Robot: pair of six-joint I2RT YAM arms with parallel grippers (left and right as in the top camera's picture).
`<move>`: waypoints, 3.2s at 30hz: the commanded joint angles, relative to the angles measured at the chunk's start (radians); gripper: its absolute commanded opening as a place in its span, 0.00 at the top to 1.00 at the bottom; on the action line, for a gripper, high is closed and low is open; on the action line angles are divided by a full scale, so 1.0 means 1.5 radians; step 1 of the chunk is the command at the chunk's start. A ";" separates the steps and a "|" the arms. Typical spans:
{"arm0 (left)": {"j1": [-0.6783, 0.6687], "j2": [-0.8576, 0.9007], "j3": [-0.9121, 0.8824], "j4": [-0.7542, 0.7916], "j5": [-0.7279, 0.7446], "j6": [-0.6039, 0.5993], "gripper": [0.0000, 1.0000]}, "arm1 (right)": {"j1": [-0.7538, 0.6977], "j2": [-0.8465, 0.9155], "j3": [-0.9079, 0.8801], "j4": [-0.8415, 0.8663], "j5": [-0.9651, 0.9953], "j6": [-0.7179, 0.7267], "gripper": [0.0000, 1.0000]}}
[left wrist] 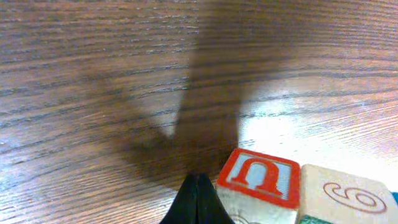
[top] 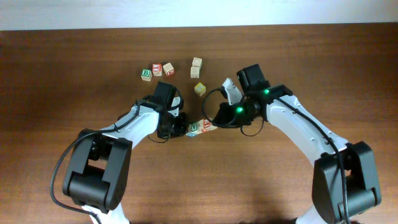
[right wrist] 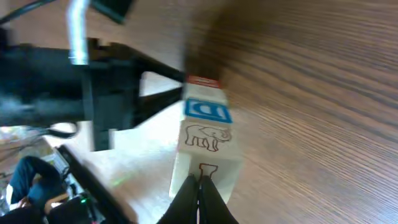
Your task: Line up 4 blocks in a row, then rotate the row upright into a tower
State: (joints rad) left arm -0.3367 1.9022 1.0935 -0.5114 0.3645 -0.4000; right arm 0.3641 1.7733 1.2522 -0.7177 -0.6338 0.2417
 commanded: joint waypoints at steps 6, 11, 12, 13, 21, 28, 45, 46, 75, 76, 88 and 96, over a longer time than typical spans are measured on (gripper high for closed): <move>-0.024 0.001 0.005 0.015 0.115 0.008 1.00 | 0.063 0.022 -0.003 0.012 0.008 0.033 0.96; -0.024 0.001 0.005 0.014 0.115 0.008 1.00 | 0.062 0.022 -0.003 0.035 0.032 0.037 0.96; -0.024 0.001 0.005 0.014 0.115 0.008 1.00 | 0.056 0.022 0.006 0.034 0.032 0.037 0.96; -0.024 0.001 0.005 0.014 0.116 0.008 1.00 | 0.049 0.021 0.019 0.026 0.032 0.036 0.96; 0.001 -0.004 0.154 -0.078 -0.110 0.069 1.00 | 0.027 0.029 0.099 -0.170 0.156 0.117 0.83; 0.128 -0.004 0.190 -0.022 -0.171 0.108 0.83 | 0.050 0.156 0.100 0.040 0.202 0.108 0.51; 0.193 -0.004 0.190 -0.069 -0.171 0.108 0.01 | 0.113 0.202 0.156 0.090 0.362 0.159 0.76; 0.193 -0.004 0.190 -0.069 -0.171 0.108 0.01 | 0.118 0.202 0.161 0.081 0.353 0.159 0.76; 0.195 -0.004 0.190 -0.069 -0.171 0.108 0.01 | 0.181 0.296 0.300 -0.038 0.381 0.353 0.53; 0.195 -0.004 0.190 -0.069 -0.171 0.108 0.01 | 0.181 0.296 0.300 -0.045 0.378 0.346 0.59; 0.195 -0.004 0.190 -0.069 -0.171 0.108 0.01 | 0.180 0.295 0.372 -0.140 0.326 0.172 0.60; 0.195 -0.004 0.190 -0.069 -0.171 0.108 0.01 | 0.221 0.325 0.396 -0.252 0.341 -0.033 0.47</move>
State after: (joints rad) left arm -0.0483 1.9026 1.3670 -0.6167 0.1112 -0.2459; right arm 0.6914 2.2276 1.8572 -1.0966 -0.1287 0.2237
